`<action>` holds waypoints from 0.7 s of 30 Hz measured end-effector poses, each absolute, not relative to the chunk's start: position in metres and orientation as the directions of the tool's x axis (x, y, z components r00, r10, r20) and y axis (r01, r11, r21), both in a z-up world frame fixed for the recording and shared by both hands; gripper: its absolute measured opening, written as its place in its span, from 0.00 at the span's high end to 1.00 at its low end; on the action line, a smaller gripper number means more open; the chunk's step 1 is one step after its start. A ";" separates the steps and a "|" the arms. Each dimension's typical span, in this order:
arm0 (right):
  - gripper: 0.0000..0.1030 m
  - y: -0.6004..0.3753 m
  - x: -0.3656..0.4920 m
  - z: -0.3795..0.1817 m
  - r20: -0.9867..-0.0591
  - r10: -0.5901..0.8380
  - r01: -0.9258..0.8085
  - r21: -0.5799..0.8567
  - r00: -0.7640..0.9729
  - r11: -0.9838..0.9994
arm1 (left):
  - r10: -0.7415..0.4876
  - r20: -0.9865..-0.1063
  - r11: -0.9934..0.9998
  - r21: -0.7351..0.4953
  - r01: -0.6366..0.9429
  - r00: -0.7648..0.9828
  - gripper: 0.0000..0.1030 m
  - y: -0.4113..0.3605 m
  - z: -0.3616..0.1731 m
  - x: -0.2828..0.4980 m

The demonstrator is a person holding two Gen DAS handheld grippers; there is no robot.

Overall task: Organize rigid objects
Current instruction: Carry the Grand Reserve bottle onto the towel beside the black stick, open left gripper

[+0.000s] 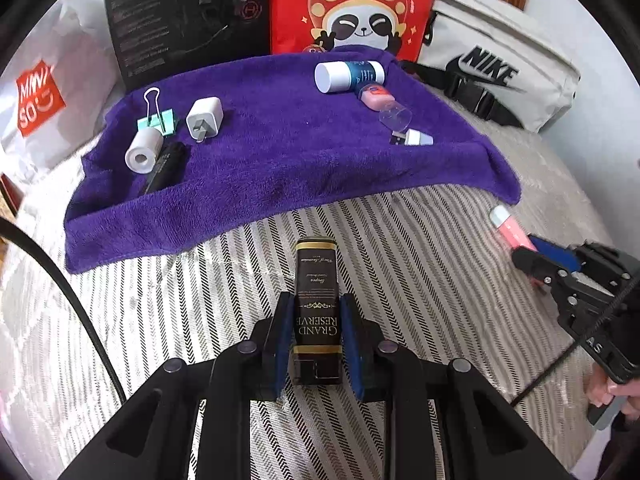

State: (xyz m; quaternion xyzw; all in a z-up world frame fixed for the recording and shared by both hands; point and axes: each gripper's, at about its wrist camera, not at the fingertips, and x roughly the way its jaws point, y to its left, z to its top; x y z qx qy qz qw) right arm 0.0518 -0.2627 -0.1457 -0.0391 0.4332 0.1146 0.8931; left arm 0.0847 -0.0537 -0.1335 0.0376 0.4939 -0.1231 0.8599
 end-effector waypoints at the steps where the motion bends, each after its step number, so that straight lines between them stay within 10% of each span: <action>1: 0.84 -0.264 0.054 -0.145 -0.790 0.179 -0.236 0.045 0.586 0.971 | -0.193 -0.859 0.966 -0.081 0.247 0.474 0.78 -0.050 -0.132 0.085; 21: 0.84 -0.243 0.066 -0.114 -0.790 0.255 -0.277 0.113 0.558 0.954 | -0.184 -0.842 0.973 -0.081 0.217 0.508 0.78 -0.018 -0.108 0.089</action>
